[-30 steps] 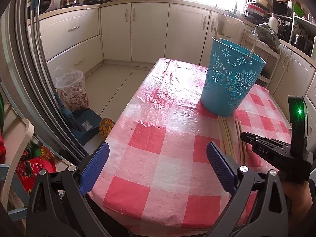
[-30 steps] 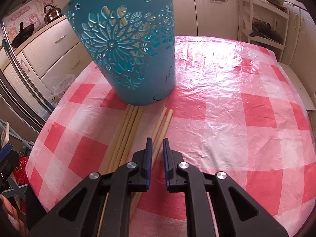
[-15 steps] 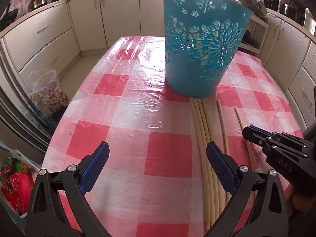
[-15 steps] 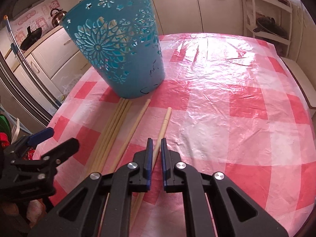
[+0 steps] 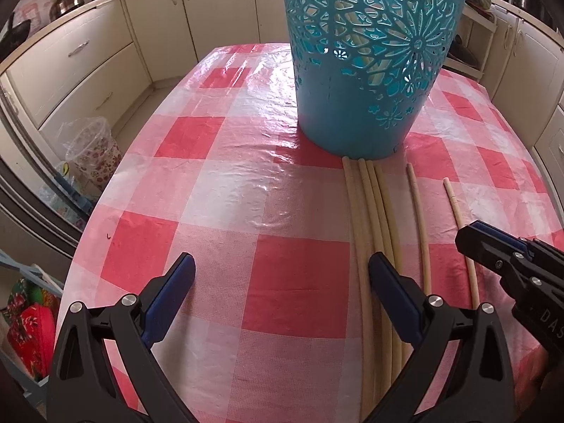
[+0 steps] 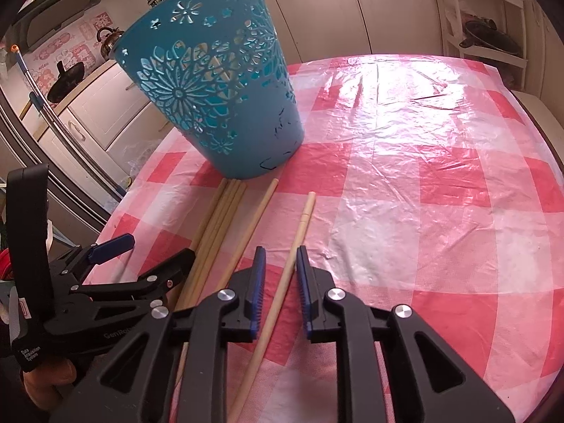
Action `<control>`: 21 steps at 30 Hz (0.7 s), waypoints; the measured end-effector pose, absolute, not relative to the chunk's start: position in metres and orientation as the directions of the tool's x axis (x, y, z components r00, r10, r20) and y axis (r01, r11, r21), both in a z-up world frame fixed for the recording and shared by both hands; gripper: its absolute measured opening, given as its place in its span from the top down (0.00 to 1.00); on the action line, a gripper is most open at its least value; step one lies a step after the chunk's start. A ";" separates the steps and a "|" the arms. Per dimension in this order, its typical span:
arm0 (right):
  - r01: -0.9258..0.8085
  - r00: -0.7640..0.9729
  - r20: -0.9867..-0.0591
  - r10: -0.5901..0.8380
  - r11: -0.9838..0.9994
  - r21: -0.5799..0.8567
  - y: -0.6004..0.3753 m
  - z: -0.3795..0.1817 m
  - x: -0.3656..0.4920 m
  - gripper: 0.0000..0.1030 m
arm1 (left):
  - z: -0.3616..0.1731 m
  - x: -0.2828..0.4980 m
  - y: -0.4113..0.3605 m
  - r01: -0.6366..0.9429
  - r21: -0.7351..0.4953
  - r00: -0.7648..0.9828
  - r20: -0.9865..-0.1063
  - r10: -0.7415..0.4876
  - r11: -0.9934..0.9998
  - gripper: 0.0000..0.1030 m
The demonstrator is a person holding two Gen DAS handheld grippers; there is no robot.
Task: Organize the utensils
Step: 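Lower the left gripper to the chopsticks and close it on one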
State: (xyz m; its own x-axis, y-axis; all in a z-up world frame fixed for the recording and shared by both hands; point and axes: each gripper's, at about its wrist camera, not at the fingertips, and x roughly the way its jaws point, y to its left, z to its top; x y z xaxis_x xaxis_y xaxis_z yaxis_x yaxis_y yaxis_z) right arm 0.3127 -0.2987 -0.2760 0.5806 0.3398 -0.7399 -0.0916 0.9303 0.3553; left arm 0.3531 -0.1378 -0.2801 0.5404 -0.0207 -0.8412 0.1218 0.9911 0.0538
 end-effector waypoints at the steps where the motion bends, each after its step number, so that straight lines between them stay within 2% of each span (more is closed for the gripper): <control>1: -0.092 0.581 -0.740 0.340 0.930 0.355 -0.299 -0.276 0.313 0.82 | -0.280 0.353 -0.139 0.125 0.061 0.541 -0.841 -0.016 0.990 0.08; 4: -0.091 0.581 -0.740 0.339 0.930 0.356 -0.298 -0.276 0.313 0.82 | -0.277 0.354 -0.144 0.149 0.082 0.545 -0.838 -0.013 0.985 0.14; 9: -0.090 0.583 -0.744 0.326 0.936 0.340 -0.295 -0.277 0.314 0.82 | -0.274 0.352 -0.142 0.186 0.036 0.553 -0.830 -0.074 0.982 0.50; 10: -0.091 0.584 -0.746 0.319 0.940 0.330 -0.294 -0.276 0.314 0.82 | -0.273 0.349 -0.142 0.195 0.035 0.557 -0.826 -0.081 0.980 0.54; 12: -0.098 0.587 -0.756 0.290 0.952 0.289 -0.289 -0.275 0.313 0.82 | -0.272 0.343 -0.140 0.214 0.030 0.558 -0.824 -0.097 0.976 0.73; 14: -0.115 0.587 -0.764 0.267 0.962 0.248 -0.281 -0.274 0.312 0.82 | -0.270 0.338 -0.134 0.237 0.014 0.549 -0.827 -0.122 0.971 0.80; 17: -0.148 0.580 -0.770 0.266 0.964 0.222 -0.277 -0.273 0.308 0.84 | -0.270 0.336 -0.125 0.279 -0.040 0.516 -0.836 -0.185 0.959 0.82; 19: -0.133 0.582 -0.768 0.269 0.963 0.236 -0.282 -0.273 0.308 0.83 | -0.269 0.339 -0.120 0.274 -0.044 0.503 -0.845 -0.182 0.961 0.80; 21: -0.104 0.579 -0.770 0.268 0.961 0.257 -0.288 -0.275 0.314 0.83 | -0.269 0.349 -0.116 0.253 -0.049 0.499 -0.849 -0.174 0.966 0.67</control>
